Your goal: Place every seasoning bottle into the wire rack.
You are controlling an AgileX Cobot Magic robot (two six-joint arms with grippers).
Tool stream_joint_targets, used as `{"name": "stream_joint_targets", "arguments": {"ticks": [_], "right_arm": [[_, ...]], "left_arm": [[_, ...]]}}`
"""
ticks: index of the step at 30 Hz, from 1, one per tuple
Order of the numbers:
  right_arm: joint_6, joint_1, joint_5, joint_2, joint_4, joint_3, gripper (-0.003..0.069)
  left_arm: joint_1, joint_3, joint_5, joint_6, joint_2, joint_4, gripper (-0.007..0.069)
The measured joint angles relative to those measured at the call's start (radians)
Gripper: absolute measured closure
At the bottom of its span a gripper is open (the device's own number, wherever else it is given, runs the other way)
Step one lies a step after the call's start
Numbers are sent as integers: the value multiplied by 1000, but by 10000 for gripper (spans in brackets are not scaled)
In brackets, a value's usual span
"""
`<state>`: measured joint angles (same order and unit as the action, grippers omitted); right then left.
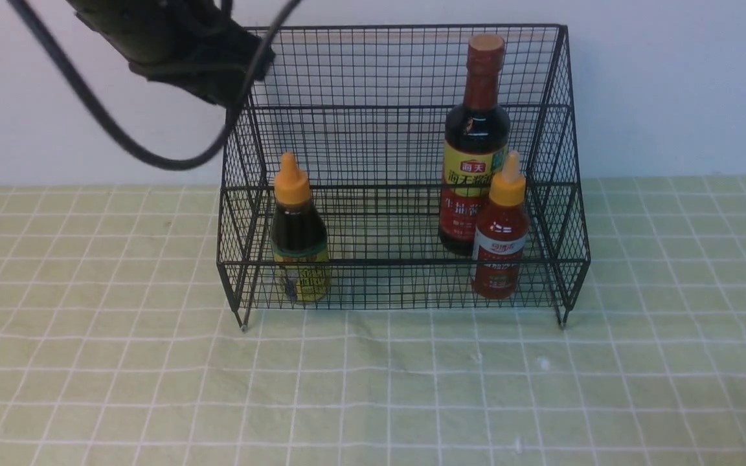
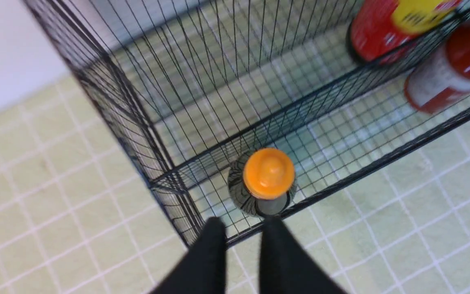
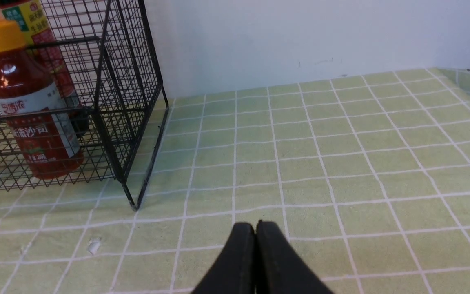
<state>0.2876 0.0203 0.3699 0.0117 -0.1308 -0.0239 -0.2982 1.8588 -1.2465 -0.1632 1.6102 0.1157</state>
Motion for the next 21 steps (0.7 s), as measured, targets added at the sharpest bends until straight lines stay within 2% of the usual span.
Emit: {"name": "stream_joint_targets", "arguments": {"ticks": [3, 11, 16, 21], "right_arm": [[0, 0, 0, 0, 0, 0, 673], [0, 0, 0, 0, 0, 0, 673], [0, 0, 0, 0, 0, 0, 673], [0, 0, 0, 0, 0, 0, 673]], "left_arm": [[0, -1, -6, 5, -104, 5, 620], [0, -214, 32, 16, -447, 48, 631], [0, -520, 235, 46, -739, 50, 631], [0, -715, 283, 53, -928, 51, 631]]}}
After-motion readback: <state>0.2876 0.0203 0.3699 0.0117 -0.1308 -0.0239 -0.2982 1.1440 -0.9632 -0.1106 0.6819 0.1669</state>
